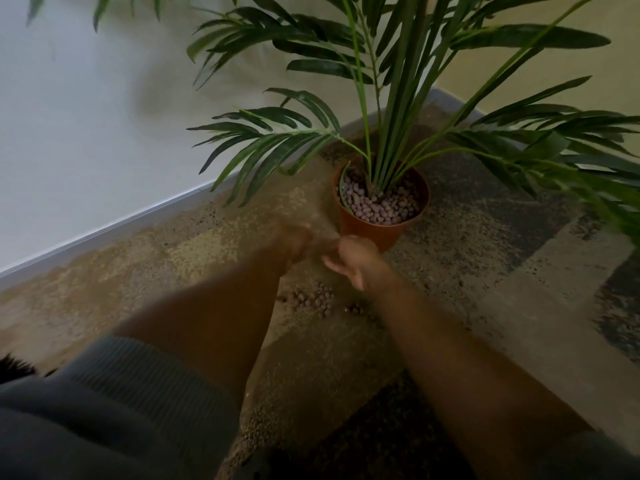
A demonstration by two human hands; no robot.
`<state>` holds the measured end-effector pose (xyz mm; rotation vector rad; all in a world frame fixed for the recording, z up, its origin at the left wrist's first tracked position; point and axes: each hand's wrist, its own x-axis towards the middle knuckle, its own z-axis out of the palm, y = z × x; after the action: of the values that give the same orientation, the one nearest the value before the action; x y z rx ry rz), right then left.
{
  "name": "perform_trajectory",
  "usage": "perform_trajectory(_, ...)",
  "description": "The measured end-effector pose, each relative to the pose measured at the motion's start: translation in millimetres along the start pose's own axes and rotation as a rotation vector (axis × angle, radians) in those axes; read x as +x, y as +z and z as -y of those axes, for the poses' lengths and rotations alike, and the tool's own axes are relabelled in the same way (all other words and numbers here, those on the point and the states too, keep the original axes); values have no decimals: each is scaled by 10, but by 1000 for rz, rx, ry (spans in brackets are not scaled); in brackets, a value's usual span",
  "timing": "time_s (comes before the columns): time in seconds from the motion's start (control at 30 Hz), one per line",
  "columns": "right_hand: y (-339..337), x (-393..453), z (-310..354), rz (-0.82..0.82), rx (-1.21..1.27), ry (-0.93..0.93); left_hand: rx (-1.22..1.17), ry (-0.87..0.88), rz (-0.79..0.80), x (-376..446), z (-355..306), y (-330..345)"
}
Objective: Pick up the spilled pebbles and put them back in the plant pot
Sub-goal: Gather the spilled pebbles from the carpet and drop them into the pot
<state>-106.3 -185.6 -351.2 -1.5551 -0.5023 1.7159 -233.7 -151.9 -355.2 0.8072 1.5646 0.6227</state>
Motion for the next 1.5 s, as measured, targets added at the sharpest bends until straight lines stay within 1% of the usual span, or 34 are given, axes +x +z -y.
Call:
perform_trajectory(0.07, -2, 98, -196, -45, -330, -44, 263, 63, -21, 66, 177, -96)
perform_trajectory(0.13, -12, 171, -367, -72, -694, -107, 505, 123, 4, 65, 318, -159)
perform_trajectory(0.2, -22, 178, -491, -49, -955, -167, 712, 142, 1, 36, 424, -190)
perform_trajectory(0.23, -21, 175, -538, -27, -1058, -197, 780, 138, 2, 38, 467, -202)
perform_trajectory(0.33, -9, 226, -667, 12, -1259, -243, 788, 43, 52, 53, 558, -240)
perform_trajectory(0.37, -1, 246, -701, 25, -1310, -245, 812, 35, 64, 62, 585, -248)
perform_trajectory(0.5, 32, 307, -802, 74, -1431, -265, 1050, 121, 104, 69, 683, -260)
perform_trajectory(0.6, 16, 327, -836, 96, -1468, -286, 1084, 114, 164, 104, 787, -236)
perform_trajectory(0.73, 11, 344, -899, 112, -1454, -343, 1120, 173, 221, 157, 856, -203)
perform_trajectory(0.93, 8, 393, -996, 96, -1455, -445, 1211, 247, 170, 231, 922, -172)
perform_trajectory(1.07, 18, 431, -1011, 94, -1455, -449, 1259, 273, 169, 199, 919, -137)
perform_trajectory(1.2, 9, 461, -1007, 99, -1386, -438, 1275, 235, 168, 188, 878, -132)
perform_trajectory(1.27, 4, 477, -990, 62, -1315, -444, 1243, 218, 175, 182, 857, -135)
perform_trajectory(1.33, -13, 495, -951, 10, -1203, -394, 1171, 195, 186, 198, 845, -141)
perform_trajectory(1.43, -36, 477, -870, -72, -980, -229, 995, 109, 157, 236, 843, -144)
perform_trajectory(1.5, -58, 479, -827, -130, -726, -95, 907, 98, 138, 240, 828, -127)
